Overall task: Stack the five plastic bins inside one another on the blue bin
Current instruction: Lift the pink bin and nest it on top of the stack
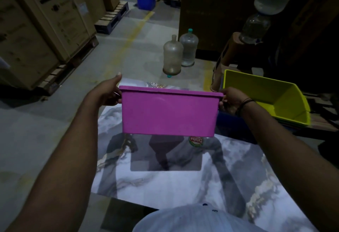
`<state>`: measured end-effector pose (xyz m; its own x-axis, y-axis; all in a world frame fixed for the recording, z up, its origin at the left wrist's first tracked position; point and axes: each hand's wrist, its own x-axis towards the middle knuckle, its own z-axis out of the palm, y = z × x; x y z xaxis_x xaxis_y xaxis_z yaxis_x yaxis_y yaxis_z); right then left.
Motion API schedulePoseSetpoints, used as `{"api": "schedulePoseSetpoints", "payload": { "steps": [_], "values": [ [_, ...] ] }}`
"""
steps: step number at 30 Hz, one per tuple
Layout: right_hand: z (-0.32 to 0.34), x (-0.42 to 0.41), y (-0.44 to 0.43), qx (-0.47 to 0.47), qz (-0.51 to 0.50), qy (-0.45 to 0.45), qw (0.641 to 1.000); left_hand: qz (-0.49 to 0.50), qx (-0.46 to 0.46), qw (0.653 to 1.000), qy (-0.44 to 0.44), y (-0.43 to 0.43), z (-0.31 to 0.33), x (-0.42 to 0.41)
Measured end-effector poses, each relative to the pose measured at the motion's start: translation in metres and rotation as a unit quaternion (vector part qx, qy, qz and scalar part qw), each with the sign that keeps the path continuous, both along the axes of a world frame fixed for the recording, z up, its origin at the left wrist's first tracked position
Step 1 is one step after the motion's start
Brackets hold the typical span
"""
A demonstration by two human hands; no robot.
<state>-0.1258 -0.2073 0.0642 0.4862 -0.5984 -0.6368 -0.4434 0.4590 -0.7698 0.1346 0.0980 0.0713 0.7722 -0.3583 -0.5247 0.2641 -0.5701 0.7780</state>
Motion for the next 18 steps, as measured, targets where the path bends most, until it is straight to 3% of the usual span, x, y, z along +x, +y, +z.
{"api": "schedulePoseSetpoints", "payload": {
  "steps": [4,9,14,18],
  "values": [
    [-0.001,-0.005,0.016,-0.036,0.028,-0.021,0.999,-0.012,0.02,1.0,-0.014,0.0,-0.008,0.001],
    [-0.008,-0.007,0.026,-0.243,0.081,0.007,0.967,0.001,0.039,0.999,-0.036,-0.001,-0.02,0.001],
    [-0.008,-0.015,0.032,-0.389,0.067,-0.027,0.918,0.004,0.004,0.975,-0.223,-0.01,-0.015,0.0],
    [-0.004,-0.022,0.025,-0.468,0.025,-0.058,0.882,0.018,-0.047,0.95,-0.307,-0.02,-0.007,-0.007]
  ]
}}
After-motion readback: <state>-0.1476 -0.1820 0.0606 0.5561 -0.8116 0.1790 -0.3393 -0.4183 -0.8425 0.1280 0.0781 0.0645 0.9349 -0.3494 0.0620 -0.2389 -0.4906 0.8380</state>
